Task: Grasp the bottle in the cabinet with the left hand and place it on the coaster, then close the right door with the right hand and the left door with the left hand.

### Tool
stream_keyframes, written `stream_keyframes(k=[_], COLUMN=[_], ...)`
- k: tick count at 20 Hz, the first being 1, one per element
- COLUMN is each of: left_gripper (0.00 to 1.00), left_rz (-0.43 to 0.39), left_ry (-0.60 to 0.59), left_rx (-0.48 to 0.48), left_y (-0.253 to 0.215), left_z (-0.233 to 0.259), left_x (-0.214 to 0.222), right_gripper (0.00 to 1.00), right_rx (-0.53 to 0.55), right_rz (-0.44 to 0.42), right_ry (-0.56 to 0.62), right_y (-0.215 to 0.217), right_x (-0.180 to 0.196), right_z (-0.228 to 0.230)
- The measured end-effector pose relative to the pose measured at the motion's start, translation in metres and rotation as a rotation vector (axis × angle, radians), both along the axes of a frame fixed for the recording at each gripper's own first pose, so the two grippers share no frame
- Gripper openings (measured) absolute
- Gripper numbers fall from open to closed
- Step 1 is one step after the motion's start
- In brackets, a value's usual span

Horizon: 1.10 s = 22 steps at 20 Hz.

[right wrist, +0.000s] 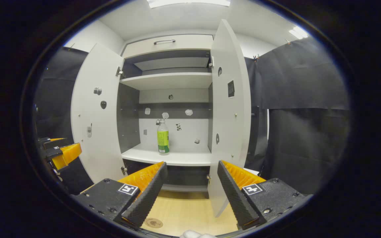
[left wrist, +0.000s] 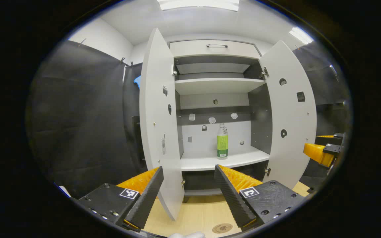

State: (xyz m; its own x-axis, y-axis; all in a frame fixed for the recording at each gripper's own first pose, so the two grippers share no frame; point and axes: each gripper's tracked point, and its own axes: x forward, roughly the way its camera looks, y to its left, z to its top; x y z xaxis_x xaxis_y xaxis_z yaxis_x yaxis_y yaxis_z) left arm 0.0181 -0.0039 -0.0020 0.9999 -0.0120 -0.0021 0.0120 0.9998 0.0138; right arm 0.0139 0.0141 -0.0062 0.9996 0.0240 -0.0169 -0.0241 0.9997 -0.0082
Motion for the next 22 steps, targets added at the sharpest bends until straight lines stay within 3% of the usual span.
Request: stream_keyframes(k=[8,12,13,22], left_gripper=[0.99,0.99,0.92,0.99], left_rz=[-0.049,-0.082,-0.087,-0.149], left_ry=[-0.037,-0.065,-0.068,-0.08], left_rx=[0.018,0.01,0.007,-0.046], left_y=[-0.026,-0.048,-0.054,-0.128], left_z=[0.015,0.029,0.031,0.047], left_x=[0.057,0.114,0.13,0.278], right_gripper=[0.99,1.0,0.99,0.99], right_rx=[-0.005,-0.003,0.003,0.028], right_rz=[-0.011,-0.032,-0.038,-0.1], right_ry=[0.009,0.015,0.019,0.034], right_y=[-0.004,-0.007,-0.007,-0.016], right_x=[0.009,0.01,0.01,0.002], right_z=[0.002,0.005,0.005,0.011])
